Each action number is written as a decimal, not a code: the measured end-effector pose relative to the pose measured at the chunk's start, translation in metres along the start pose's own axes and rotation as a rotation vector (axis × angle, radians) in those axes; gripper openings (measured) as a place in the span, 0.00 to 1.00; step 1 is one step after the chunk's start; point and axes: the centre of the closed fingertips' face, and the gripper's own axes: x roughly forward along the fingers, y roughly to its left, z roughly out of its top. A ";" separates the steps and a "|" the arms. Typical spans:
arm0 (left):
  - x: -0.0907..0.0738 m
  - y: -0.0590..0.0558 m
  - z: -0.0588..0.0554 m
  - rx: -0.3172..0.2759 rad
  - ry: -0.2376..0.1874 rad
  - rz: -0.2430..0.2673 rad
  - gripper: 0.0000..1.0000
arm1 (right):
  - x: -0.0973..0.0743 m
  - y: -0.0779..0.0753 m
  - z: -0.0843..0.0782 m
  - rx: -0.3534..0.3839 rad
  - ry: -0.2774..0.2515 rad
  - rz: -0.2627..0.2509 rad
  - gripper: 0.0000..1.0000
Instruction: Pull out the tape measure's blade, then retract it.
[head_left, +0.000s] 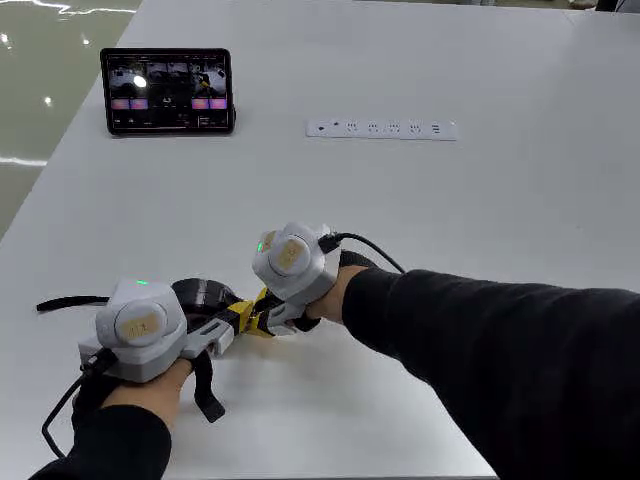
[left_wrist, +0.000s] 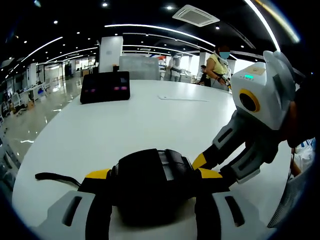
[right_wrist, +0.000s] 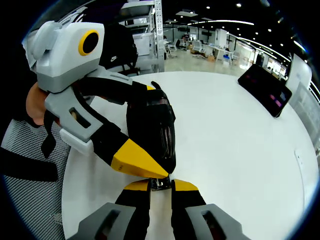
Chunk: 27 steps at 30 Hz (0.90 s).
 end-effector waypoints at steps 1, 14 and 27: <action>0.000 0.000 0.000 -0.009 0.009 -0.001 0.63 | 0.000 0.000 0.000 0.003 0.004 -0.002 0.12; -0.007 -0.002 0.005 0.008 0.057 -0.023 0.61 | -0.010 -0.002 -0.007 -0.025 0.013 -0.028 0.15; -0.018 -0.011 0.012 0.043 0.062 -0.096 0.70 | -0.029 0.009 -0.023 -0.014 -0.008 -0.059 0.17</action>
